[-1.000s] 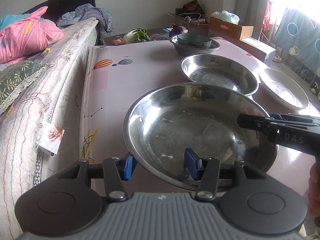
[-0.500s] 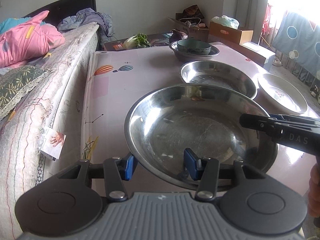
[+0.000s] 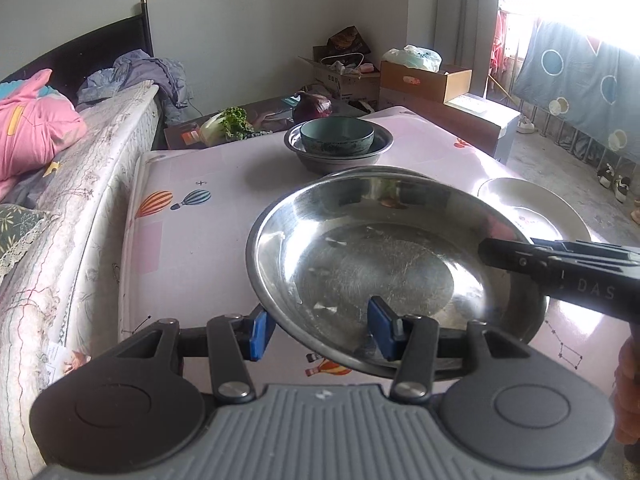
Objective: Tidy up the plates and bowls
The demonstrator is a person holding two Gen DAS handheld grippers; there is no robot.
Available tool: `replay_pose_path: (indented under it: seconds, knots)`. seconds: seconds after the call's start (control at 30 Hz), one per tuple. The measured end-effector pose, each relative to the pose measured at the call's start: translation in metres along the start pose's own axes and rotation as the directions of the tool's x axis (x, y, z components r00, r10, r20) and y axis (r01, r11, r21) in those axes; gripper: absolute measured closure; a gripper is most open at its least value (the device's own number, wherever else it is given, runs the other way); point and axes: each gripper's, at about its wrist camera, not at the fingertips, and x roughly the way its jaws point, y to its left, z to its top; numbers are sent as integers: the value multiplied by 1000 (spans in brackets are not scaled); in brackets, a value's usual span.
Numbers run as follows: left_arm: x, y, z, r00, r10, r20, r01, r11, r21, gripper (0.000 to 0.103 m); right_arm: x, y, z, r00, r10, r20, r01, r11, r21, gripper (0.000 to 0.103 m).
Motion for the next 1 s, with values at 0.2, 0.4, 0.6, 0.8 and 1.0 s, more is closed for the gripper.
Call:
replay_pose_path:
  seconds: [0.2,0.4,0.6,0.8,1.0]
  knots:
    - [34,-21,27,998,-61,-24,61,998,15,52,2,-40,17,998,-62,-1,62,996,57,74]
    - [61,-26,43,993,-97,-59,97,995,-12,52,19,-68,30,996,-84,-36,87,991,104,72]
    - [78,-18,48,990,-101,-97,96,994,-55,50,38,-77,38,995,-76,-57,82,990,115,72]
    - [88,-8,50,988,-88,-123,80,994,-75,49,51,-79,43,996,-72,-56,78,990,116,70]
    - [84,0,50,991,-88,-105,78,993,-91,43,54,-81,49,995,-89,-41,93,988,120,60]
